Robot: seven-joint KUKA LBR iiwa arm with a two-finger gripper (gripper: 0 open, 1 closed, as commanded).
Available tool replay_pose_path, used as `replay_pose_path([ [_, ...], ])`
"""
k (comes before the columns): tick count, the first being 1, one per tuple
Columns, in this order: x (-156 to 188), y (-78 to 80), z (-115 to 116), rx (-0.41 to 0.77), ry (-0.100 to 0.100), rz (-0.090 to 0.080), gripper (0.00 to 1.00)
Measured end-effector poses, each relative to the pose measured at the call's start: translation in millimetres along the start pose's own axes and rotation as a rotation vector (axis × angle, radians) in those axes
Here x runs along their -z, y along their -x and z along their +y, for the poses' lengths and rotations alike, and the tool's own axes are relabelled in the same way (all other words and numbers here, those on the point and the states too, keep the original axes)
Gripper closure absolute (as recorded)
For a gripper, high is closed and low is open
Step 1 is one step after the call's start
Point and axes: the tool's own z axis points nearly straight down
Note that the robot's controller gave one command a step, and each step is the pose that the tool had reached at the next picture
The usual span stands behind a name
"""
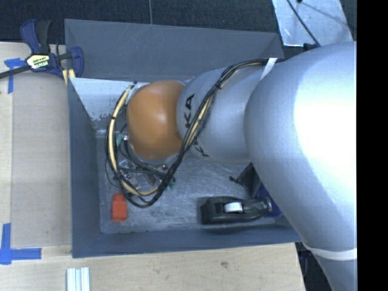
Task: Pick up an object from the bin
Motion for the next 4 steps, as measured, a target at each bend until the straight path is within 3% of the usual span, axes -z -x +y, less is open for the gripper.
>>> replay_pose_path([
  [1,-1,-3.8,-4,-0.006,-0.002,0.008,0.0],
  [2,-1,-29.0,42,0.129,0.0,0.011,0.0],
  [3,-1,-21.0,-12,0.499,-0.002,0.008,0.0],
  [4,-1,-21.1,34,0.354,-0.001,0.011,0.0],
])
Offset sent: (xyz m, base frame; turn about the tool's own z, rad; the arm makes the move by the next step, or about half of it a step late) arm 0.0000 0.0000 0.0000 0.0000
